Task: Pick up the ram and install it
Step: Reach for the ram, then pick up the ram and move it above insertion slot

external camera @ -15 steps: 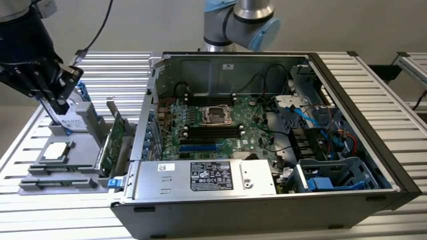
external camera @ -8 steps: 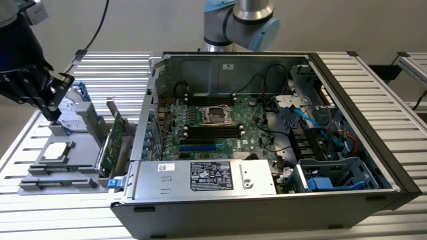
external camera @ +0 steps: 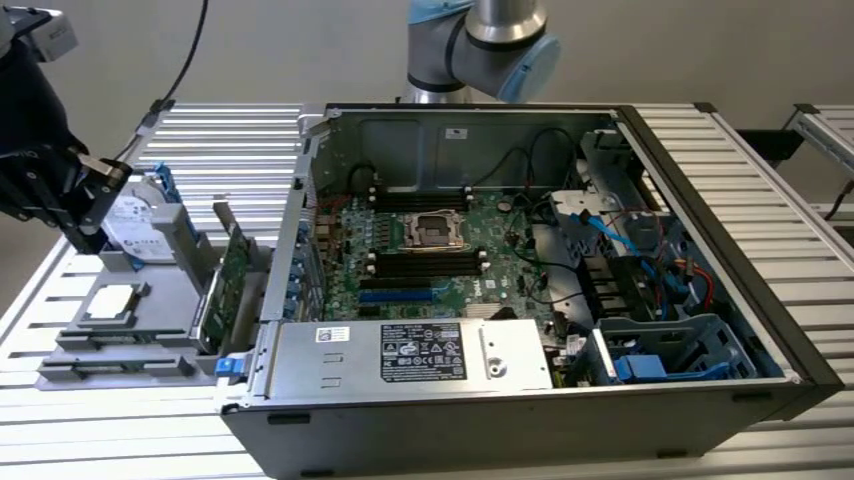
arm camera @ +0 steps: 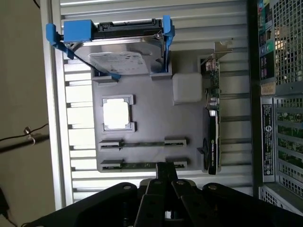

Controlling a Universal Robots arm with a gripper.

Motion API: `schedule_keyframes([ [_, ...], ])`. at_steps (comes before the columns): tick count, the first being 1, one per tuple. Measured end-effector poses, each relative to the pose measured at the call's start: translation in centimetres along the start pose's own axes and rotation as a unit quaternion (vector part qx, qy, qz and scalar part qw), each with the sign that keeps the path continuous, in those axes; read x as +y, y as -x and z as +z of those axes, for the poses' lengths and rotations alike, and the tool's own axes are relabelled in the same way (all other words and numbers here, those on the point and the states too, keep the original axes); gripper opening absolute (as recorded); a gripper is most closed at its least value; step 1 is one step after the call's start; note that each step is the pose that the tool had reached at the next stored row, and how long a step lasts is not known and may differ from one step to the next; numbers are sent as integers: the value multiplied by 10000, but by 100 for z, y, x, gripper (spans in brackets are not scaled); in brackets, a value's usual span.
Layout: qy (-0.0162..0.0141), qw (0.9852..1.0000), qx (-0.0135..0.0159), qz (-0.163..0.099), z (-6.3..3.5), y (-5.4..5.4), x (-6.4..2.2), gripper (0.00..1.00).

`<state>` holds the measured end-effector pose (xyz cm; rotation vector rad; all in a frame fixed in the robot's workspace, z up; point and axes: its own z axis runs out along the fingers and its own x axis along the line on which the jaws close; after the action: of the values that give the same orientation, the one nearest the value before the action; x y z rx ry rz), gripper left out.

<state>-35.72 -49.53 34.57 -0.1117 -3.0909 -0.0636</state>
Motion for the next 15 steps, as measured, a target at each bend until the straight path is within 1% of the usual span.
schedule_keyframes([
  [15,-1,10000,0,0,1,-2,-1,11],
])
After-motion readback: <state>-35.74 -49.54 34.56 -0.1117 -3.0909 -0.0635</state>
